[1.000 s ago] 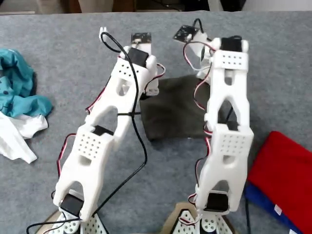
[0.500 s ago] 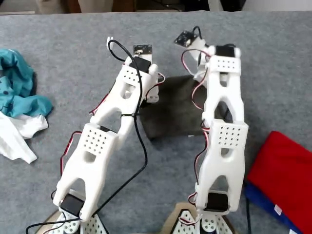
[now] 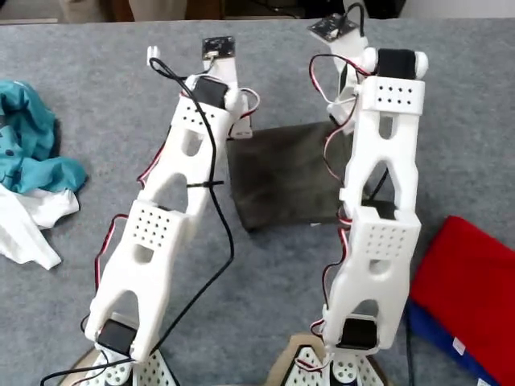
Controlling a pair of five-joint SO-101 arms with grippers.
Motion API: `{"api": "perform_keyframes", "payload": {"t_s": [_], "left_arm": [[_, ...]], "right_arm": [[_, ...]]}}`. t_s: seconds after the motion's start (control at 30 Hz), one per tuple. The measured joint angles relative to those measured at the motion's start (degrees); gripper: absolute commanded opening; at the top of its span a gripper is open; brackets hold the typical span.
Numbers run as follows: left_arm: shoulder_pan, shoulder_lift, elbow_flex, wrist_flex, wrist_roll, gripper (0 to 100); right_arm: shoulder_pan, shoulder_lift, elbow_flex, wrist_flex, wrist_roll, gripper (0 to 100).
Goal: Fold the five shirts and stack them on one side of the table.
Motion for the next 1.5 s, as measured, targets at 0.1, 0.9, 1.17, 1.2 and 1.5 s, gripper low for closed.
{"api": "perform_keyframes", "payload": {"t_s": [0.1, 0.9, 1.17, 1.2, 1.5], "left_arm": [[0.0, 2.4, 0.0, -1.1, 0.0, 3], [-0.2, 8.7, -3.4, -0.6, 2.0, 14], [0.0, 8.9, -8.3, 3.2, 2.0, 19], [0.0, 8.9, -8.3, 3.3, 2.0, 19], [-0.2, 8.9, -8.3, 3.3, 2.0, 19]], "right_arm": [[0.2, -4.0, 8.1, 0.0, -2.3, 0.6], [5.2, -28.3, 59.7, -22.8, -3.9, 15.0], [5.2, -31.9, 60.2, -20.7, -4.6, 26.4], [5.2, -31.9, 60.7, -20.7, -4.9, 26.4], [5.2, -31.5, 66.1, -26.5, -9.1, 26.7]]}}
